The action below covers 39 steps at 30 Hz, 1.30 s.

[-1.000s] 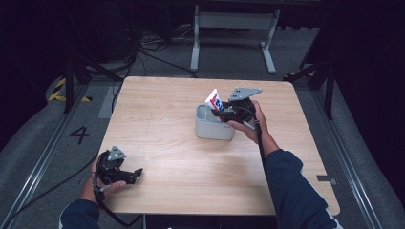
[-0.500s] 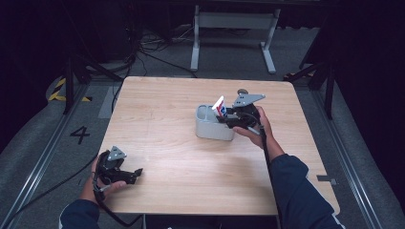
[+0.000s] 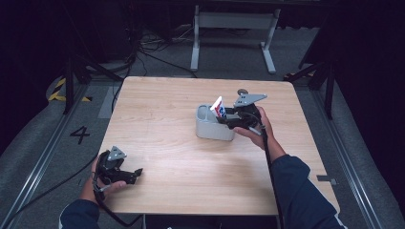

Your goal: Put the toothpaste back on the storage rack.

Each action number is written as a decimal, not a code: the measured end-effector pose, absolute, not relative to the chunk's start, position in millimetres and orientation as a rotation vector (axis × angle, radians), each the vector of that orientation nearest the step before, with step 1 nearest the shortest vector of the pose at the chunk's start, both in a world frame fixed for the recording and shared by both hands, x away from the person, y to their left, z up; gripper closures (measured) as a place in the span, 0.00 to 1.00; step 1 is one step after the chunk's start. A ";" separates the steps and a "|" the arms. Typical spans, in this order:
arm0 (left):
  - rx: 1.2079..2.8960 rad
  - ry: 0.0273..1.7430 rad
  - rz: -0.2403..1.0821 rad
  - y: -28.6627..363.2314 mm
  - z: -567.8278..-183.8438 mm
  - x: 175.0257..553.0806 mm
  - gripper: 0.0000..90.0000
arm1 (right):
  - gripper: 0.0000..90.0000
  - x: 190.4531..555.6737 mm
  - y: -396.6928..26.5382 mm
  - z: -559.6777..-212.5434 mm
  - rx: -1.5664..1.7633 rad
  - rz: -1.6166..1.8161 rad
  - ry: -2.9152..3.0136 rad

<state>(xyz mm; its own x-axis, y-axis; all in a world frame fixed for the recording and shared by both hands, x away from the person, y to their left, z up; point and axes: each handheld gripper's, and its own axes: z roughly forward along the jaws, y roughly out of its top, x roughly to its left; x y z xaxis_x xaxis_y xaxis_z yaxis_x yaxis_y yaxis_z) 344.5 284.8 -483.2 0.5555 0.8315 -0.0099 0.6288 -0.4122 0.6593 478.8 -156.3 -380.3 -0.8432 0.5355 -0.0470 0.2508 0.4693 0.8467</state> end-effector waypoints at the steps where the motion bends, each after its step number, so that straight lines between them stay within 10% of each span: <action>1: 2.175 1.168 0.427 284.8 -483.2 344.5 0.00 | 0.57 478.4 -155.5 -380.1 0.667 1.313 2.412; 39: 2.173 1.171 0.429 284.6 -483.2 344.0 0.00 | 0.40 448.2 -189.4 -358.0 0.655 1.256 2.357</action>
